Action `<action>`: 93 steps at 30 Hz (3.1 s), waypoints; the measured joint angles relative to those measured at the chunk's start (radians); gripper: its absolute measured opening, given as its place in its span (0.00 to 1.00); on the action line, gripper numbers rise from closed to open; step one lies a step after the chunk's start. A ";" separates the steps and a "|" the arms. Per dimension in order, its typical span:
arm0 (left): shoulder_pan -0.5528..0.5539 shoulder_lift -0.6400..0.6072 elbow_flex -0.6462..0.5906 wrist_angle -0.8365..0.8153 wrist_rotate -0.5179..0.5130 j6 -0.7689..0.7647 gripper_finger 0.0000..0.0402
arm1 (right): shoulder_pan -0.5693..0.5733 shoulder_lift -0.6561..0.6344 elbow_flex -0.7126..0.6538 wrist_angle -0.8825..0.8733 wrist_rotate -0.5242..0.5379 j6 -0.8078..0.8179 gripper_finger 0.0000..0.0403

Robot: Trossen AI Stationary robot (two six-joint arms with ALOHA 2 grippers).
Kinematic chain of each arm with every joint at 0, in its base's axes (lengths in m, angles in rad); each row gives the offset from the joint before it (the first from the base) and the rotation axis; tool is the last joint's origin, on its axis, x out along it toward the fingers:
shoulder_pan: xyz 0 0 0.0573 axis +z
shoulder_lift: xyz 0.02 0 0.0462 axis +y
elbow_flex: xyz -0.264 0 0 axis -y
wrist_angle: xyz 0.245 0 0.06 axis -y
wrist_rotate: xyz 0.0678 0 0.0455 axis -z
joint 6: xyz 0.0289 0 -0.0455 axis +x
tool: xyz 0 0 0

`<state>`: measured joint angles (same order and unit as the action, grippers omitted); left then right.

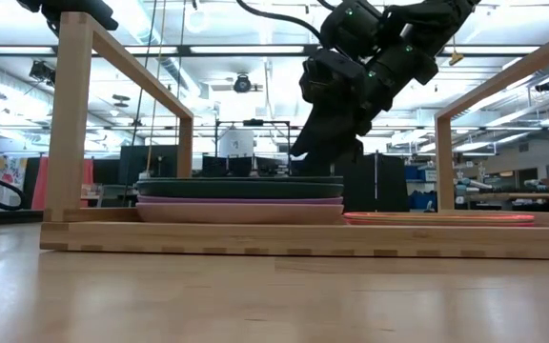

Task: Place and stack plates onto a shelf
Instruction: Return to Home Position

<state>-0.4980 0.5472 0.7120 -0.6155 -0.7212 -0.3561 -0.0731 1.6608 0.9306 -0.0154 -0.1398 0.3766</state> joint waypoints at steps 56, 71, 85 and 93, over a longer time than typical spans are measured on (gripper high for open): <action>0.239 -0.337 0.001 0.106 -0.048 0.393 0.34 | -0.125 -1.038 -0.081 -0.291 -0.191 -0.380 0.04; 0.239 -0.542 -0.338 0.383 0.040 0.475 0.34 | -0.125 -1.342 -0.229 -0.348 -0.192 -0.370 0.03; 0.239 -0.543 -0.494 0.487 0.255 0.497 0.34 | -0.125 -1.526 -0.345 -0.343 -0.183 -0.326 0.03; 0.308 -0.543 -0.627 0.628 0.255 0.499 0.34 | -0.125 -1.560 -0.352 -0.339 -0.183 -0.326 0.02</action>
<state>-0.1898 0.0044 0.0845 0.0127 -0.4658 0.1429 -0.1978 0.1005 0.5785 -0.3542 -0.3233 0.0502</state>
